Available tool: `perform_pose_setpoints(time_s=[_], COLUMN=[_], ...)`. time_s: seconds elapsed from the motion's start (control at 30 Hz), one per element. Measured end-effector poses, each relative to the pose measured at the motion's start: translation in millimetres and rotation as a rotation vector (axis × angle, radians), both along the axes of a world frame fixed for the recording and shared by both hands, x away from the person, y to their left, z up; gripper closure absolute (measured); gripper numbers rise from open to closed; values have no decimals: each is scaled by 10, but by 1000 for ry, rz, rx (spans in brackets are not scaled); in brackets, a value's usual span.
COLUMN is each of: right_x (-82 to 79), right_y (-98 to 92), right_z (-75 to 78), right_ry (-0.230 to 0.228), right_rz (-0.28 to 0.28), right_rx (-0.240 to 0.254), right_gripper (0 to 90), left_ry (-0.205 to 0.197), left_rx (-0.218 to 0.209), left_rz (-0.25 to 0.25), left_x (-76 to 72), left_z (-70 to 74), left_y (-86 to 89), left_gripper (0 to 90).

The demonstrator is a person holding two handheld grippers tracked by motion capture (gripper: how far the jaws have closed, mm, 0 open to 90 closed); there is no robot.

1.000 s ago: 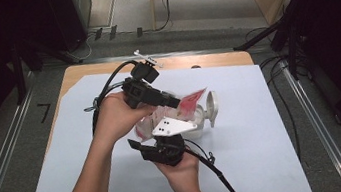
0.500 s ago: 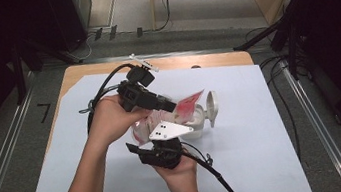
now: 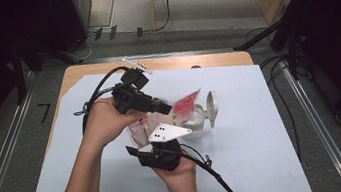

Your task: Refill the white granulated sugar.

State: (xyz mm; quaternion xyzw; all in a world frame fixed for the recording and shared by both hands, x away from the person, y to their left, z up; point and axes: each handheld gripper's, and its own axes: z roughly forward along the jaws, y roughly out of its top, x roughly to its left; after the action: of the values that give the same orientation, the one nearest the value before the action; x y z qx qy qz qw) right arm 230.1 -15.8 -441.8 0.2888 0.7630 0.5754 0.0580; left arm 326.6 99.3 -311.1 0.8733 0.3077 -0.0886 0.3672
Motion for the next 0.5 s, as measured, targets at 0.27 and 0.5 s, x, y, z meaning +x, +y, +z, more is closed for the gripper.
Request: perform_pose_setpoints(time_s=[0.27, 0.5], right_x=[-12, 5], right_y=[32, 15], right_z=[-18, -29], right_ry=[-11, -10], right_rz=[3, -10], right_rx=[-5, -6], right_gripper=[589, 586], left_ry=[22, 15], left_rx=[-50, -73], left_rz=[25, 39], left_x=[-6, 22], left_z=[-11, -6], left_y=[159, 261], left_gripper=[708, 709])
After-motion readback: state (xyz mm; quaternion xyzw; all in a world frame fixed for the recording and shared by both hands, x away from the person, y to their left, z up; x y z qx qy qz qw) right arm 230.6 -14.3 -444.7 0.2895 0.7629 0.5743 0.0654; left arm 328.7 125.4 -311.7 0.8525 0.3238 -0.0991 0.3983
